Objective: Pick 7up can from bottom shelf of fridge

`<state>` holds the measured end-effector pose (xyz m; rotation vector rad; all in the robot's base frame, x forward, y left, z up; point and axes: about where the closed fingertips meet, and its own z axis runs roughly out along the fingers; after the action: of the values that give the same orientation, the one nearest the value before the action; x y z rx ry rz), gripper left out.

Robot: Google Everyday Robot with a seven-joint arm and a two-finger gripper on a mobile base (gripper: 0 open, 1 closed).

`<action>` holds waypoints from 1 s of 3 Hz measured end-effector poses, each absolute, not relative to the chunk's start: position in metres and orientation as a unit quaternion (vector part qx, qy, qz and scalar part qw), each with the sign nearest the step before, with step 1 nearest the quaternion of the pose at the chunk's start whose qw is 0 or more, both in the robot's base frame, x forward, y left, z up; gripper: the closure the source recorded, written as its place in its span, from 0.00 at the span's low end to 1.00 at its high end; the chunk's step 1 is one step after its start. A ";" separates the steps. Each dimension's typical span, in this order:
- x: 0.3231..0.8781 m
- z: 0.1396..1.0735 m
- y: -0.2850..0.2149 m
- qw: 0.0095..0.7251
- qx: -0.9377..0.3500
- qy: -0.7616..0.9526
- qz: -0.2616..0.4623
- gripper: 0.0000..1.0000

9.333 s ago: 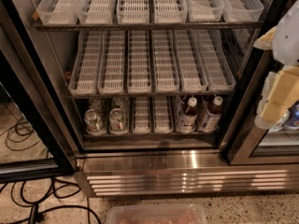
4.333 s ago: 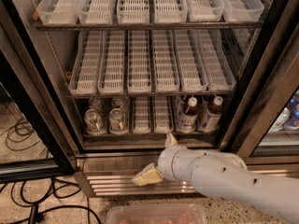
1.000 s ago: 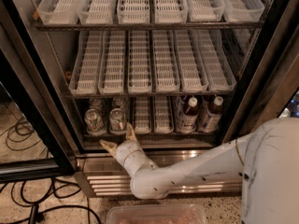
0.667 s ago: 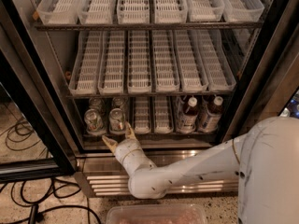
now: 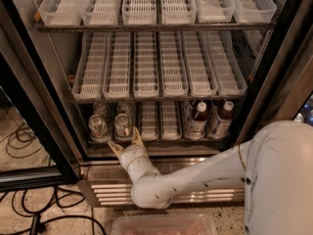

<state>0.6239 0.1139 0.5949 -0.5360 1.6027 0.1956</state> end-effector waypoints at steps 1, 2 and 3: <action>0.630 0.597 0.109 0.666 -0.225 0.707 0.071 0.35; 0.640 0.605 0.106 0.677 -0.214 0.702 0.063 0.35; 0.648 0.610 0.104 0.685 -0.204 0.697 0.060 0.35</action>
Offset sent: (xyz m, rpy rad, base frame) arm 0.0247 -0.0128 0.0171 0.0159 -0.0682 -0.0950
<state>0.6483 0.1041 0.6097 -0.4567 1.5628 0.1342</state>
